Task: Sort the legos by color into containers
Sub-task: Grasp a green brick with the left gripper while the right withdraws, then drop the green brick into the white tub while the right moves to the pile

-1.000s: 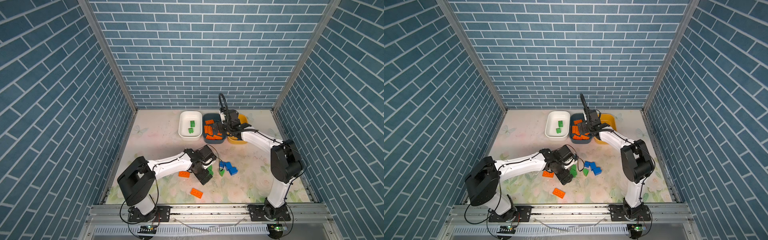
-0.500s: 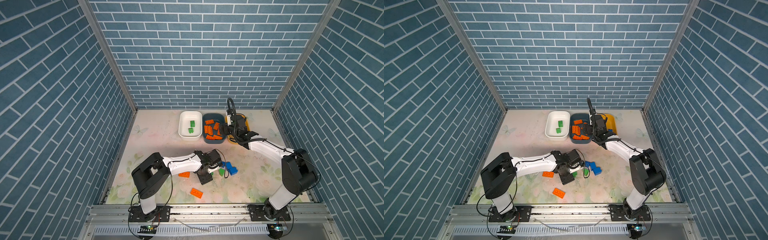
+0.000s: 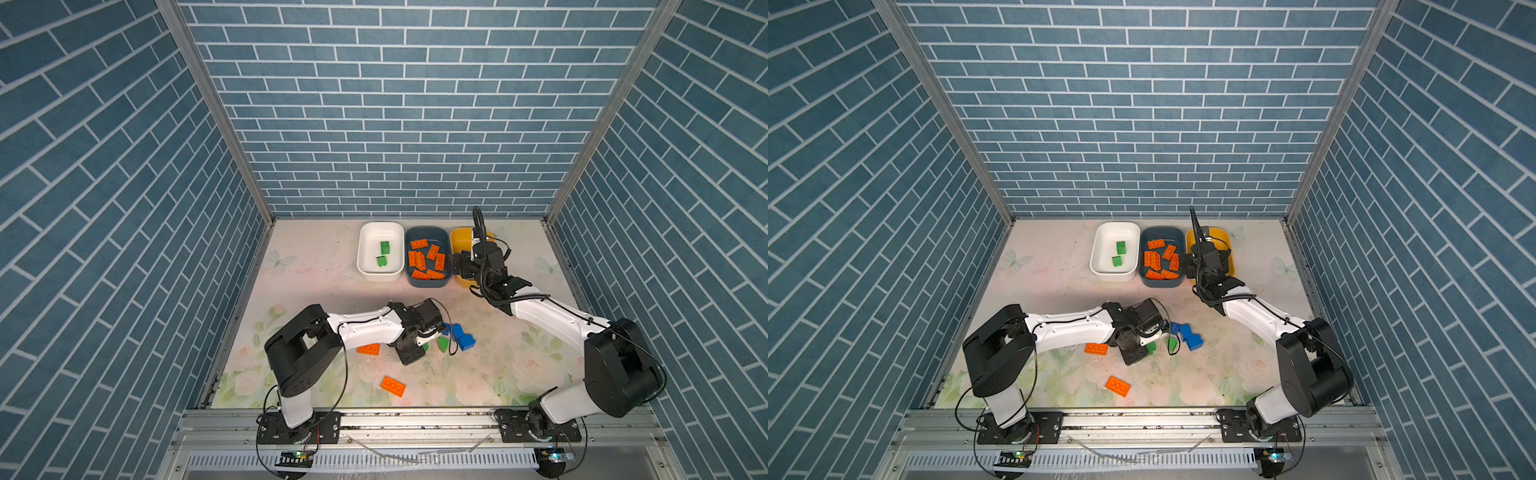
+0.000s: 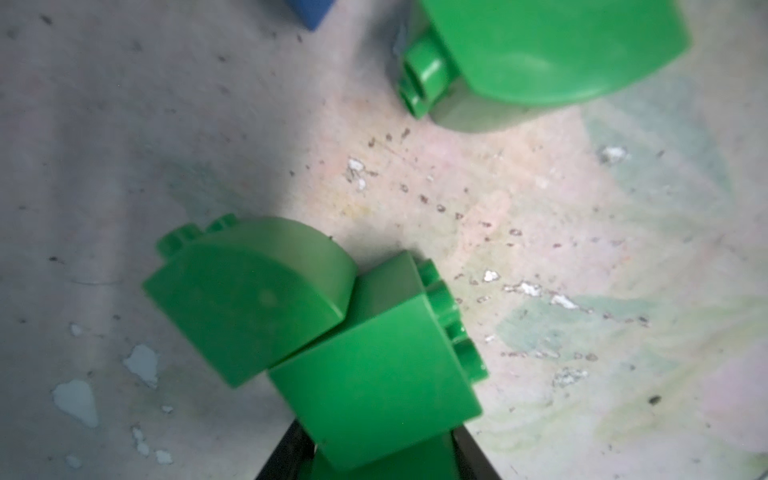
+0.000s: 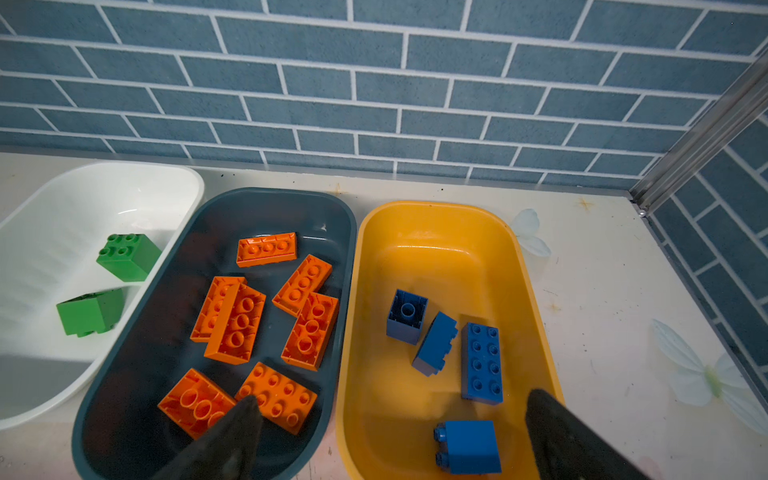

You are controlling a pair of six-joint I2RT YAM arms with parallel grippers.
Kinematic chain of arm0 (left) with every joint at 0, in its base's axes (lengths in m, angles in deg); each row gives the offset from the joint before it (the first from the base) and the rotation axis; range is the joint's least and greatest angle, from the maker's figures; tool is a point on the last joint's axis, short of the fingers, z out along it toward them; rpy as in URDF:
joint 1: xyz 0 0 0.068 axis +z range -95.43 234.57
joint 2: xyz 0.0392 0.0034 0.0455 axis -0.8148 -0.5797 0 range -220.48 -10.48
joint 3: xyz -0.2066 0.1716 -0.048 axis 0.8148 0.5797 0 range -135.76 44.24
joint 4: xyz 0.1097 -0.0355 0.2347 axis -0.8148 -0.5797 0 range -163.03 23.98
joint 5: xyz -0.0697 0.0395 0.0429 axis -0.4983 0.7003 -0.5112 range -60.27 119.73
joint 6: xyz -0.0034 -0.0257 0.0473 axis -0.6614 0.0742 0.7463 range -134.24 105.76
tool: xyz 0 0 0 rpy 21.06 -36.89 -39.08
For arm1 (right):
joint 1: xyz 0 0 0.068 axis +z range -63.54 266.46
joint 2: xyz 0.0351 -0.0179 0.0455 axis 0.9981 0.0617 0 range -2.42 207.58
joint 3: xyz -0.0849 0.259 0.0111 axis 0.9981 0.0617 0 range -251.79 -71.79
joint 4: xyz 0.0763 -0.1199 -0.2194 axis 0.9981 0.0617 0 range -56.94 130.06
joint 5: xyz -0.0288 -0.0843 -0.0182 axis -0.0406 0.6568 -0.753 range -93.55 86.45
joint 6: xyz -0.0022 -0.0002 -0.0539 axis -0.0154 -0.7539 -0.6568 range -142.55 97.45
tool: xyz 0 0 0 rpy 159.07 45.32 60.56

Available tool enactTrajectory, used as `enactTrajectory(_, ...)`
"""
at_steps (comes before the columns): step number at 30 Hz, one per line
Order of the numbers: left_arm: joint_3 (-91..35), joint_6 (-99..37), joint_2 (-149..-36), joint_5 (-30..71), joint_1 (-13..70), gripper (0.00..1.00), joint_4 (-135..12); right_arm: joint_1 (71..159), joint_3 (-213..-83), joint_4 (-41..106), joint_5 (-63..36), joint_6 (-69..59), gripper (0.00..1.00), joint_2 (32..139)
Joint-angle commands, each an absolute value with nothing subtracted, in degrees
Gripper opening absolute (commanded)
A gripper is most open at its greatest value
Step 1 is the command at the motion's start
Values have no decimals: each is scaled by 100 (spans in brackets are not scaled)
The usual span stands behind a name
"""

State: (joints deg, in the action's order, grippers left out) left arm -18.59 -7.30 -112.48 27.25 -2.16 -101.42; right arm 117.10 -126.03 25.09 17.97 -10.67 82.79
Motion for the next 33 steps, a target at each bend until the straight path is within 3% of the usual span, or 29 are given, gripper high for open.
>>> enactTrajectory(1, -1662, -1040, -10881, 2675, 37, 35, -9807, 11683, -12492, 2636, 1520, -821, 99, 8102)
enactTrajectory(13, -1386, -2050, -10227, 2099, 1103, 32, -8617, 11683, -12892, 4041, 978, -641, 96, 8290)
enactTrajectory(19, -1640, -2614, -10076, 2089, 1740, 32, -7941, 11687, -12654, 4522, -7, -470, 93, 8089)
enactTrajectory(28, -2150, -3593, -10498, 2659, 2345, 32, -6720, 11687, -12550, 5779, -1140, -392, 85, 7994)
enactTrajectory(33, -2625, -4291, -10943, 3341, 2656, 32, -6950, 11692, -12541, 6161, -1503, -400, 81, 8079)
